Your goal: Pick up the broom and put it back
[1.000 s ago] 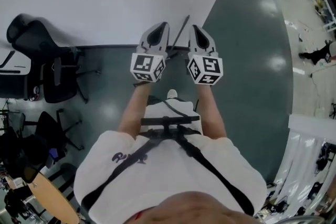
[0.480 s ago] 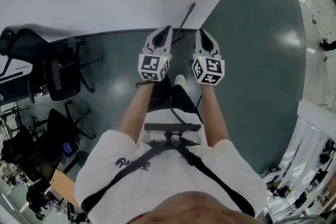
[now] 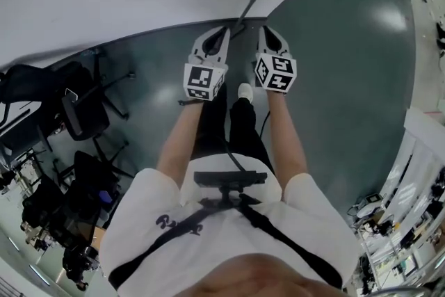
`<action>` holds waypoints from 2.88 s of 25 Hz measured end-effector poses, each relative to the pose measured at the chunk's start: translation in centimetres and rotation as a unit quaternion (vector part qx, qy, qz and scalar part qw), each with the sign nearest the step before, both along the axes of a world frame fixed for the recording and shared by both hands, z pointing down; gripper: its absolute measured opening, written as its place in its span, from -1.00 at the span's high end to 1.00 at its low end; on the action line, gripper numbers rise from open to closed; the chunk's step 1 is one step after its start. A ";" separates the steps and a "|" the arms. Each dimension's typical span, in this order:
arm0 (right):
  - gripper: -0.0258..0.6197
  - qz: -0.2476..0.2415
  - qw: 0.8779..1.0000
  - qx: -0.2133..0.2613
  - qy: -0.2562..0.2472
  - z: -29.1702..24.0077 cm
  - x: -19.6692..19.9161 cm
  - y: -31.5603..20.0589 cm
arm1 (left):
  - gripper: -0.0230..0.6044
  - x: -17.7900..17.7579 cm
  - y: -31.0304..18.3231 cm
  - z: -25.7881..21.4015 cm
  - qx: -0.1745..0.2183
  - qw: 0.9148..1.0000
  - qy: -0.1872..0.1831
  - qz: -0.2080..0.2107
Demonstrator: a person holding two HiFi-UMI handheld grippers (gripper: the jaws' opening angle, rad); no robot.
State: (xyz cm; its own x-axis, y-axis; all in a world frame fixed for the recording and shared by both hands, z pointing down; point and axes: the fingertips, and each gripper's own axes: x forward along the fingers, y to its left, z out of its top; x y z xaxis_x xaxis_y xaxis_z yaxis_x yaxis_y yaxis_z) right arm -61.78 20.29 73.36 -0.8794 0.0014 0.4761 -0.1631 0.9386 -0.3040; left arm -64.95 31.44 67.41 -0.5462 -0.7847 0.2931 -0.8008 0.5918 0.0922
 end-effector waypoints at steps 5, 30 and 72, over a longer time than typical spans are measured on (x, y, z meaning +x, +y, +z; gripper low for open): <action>0.93 -0.020 0.999 0.007 0.036 6.7 -3.0 0.0 | 0.89 -2.8 -0.2 4.9 -0.001 1.000 0.026 0.006; 0.47 0.000 0.995 0.014 0.095 20.0 -13.4 -3.1 | 0.89 -6.4 -2.8 11.5 -0.001 0.998 0.060 0.005; 0.63 0.043 0.964 0.148 -0.215 -34.8 0.0 1.6 | 0.89 -2.0 0.8 -27.9 0.101 0.991 -0.087 -0.026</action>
